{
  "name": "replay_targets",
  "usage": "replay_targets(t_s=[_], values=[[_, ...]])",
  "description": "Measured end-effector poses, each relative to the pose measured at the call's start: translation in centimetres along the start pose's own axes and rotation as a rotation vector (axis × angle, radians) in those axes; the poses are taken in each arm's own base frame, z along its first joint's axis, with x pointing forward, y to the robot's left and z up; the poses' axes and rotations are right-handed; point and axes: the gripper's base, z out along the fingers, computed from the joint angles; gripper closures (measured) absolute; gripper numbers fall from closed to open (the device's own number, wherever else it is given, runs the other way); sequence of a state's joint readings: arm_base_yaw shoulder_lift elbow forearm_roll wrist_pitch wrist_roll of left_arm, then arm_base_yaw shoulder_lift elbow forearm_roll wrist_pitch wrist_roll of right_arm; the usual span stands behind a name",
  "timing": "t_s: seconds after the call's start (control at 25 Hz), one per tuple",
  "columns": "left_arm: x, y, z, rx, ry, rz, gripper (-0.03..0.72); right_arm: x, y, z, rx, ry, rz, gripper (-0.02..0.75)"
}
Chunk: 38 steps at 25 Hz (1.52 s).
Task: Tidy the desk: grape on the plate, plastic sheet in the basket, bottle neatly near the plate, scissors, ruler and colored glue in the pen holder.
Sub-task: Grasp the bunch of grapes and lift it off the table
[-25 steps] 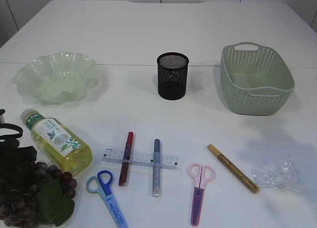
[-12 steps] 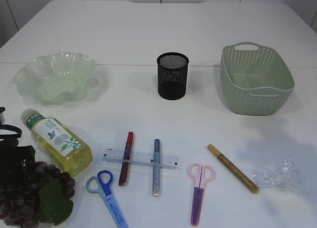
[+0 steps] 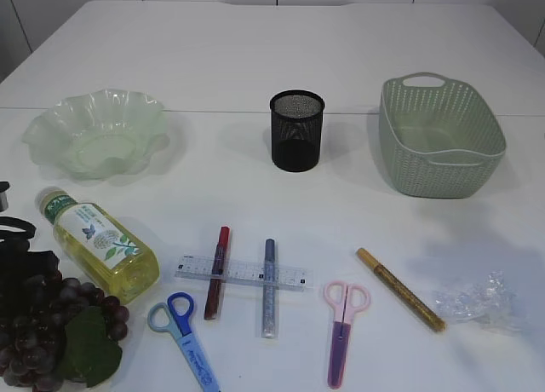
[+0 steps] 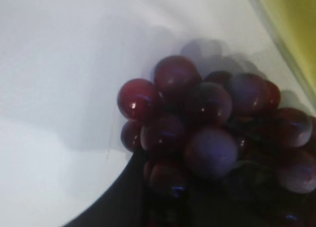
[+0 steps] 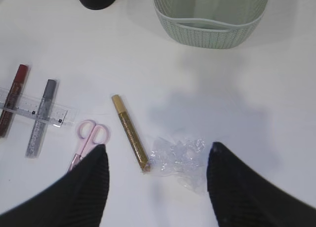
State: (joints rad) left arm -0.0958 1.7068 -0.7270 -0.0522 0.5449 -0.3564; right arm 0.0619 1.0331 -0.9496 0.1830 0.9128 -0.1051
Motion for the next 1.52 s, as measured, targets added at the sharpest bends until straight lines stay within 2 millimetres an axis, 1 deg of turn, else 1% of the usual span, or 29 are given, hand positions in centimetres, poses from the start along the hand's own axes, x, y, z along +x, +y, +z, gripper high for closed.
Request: replay_targets(t_s=[0.2, 0.4, 0.6, 0.92, 1.16, 1.28, 1.52], values=[[0.1, 0.1, -0.1, -0.017, 0.013, 0.019, 0.602, 0.0, 0.0, 0.0, 0.0, 0.0, 0.0, 0.248], [0.4, 0.5, -1.1, -0.05, 0.014, 0.064, 0.605, 0.0, 0.0, 0.0, 0.0, 0.0, 0.0, 0.248], [0.9, 0.9, -3.2, -0.063, -0.005, 0.086, 0.61, 0.0, 0.0, 0.0, 0.0, 0.0, 0.0, 0.248], [1.7, 1.0, -7.3, -0.01, -0.122, 0.073, 0.611, 0.0, 0.0, 0.0, 0.0, 0.0, 0.0, 0.248], [3.1, 1.9, -9.6, -0.049, -0.119, 0.094, 0.613, 0.0, 0.0, 0.0, 0.0, 0.002, 0.0, 0.248], [3.7, 2.3, -10.9, -0.061, -0.151, 0.107, 0.613, 0.0, 0.0, 0.0, 0.0, 0.002, 0.0, 0.248], [5.0, 2.9, -13.8, -0.028, -0.269, 0.107, 0.614, 0.1, 0.0, 0.0, -0.005, 0.013, 0.003, 0.248]])
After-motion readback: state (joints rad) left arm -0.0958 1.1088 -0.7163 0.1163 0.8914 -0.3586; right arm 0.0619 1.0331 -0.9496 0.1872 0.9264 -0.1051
